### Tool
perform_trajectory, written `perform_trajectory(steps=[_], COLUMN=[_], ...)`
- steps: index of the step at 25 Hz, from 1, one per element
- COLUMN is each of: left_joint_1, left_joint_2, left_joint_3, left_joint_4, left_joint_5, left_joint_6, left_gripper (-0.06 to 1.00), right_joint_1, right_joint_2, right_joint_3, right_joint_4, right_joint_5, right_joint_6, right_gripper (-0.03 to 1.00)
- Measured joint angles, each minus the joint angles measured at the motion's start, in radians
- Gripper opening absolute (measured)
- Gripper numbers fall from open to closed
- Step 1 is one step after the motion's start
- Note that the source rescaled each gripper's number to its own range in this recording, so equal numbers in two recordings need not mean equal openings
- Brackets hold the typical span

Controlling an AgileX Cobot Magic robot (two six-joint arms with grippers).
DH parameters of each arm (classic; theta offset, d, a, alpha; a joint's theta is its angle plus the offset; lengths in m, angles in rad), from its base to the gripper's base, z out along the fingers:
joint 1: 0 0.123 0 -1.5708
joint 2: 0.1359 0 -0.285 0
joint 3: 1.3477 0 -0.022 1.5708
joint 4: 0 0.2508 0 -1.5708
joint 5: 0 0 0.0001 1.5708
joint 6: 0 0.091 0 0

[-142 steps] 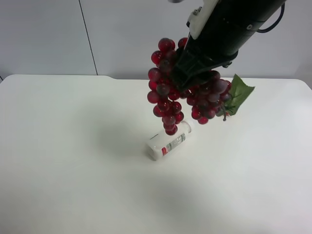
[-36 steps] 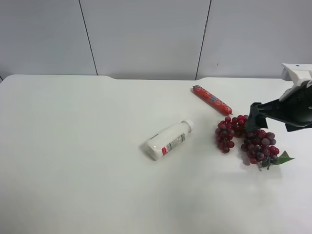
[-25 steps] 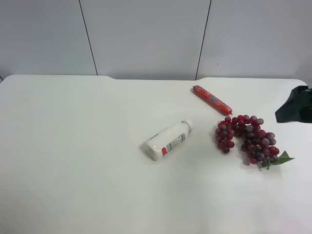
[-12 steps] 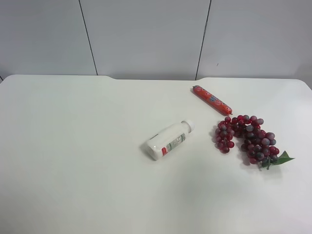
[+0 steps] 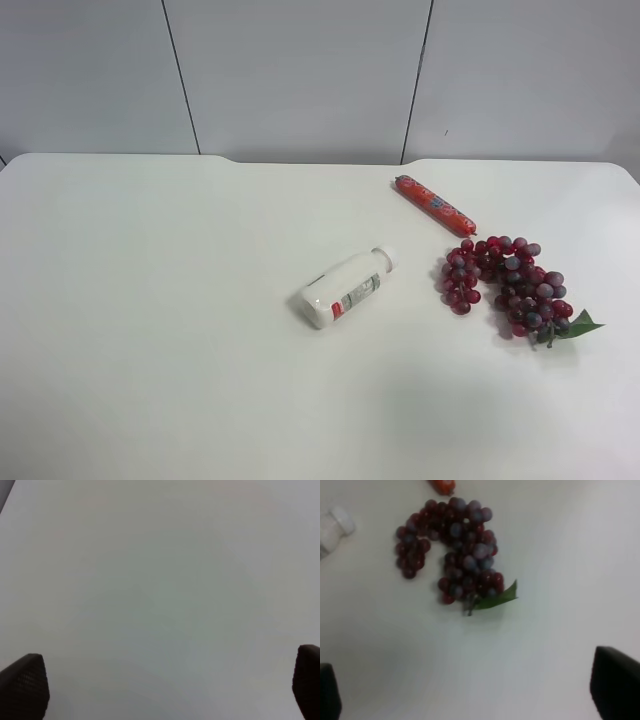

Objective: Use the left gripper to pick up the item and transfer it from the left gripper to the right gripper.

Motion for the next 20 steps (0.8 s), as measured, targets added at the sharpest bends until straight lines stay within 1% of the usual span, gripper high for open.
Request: perform_trajectory(steps=[2, 4, 9, 15, 18, 20], left_joint_1=[0.000, 0.000, 0.000, 0.000, 0.000, 0.000], left_joint_2=[0.000, 0.000, 0.000, 0.000, 0.000, 0.000], left_joint_3=[0.000, 0.000, 0.000, 0.000, 0.000, 0.000], left_joint_4=[0.000, 0.000, 0.000, 0.000, 0.000, 0.000], left_joint_5=[0.000, 0.000, 0.000, 0.000, 0.000, 0.000], left_joint_6=[0.000, 0.000, 0.000, 0.000, 0.000, 0.000], left_gripper=[1.00, 1.00, 1.00, 1.00, 1.00, 1.00], right_joint_1=[0.000, 0.000, 0.000, 0.000, 0.000, 0.000], right_joint_2=[-0.027, -0.054, -0.152, -0.267, -0.275, -0.275], right_joint_3=[0.025, 0.075, 0.164, 0.171, 0.171, 0.177], right_joint_4=[-0.025, -0.028, 0.022, 0.040, 0.042, 0.044], right_joint_5=[0.000, 0.000, 0.001, -0.025, -0.029, -0.061], right_joint_6=[0.000, 0.000, 0.000, 0.000, 0.000, 0.000], right_gripper=[1.00, 1.00, 1.00, 1.00, 1.00, 1.00])
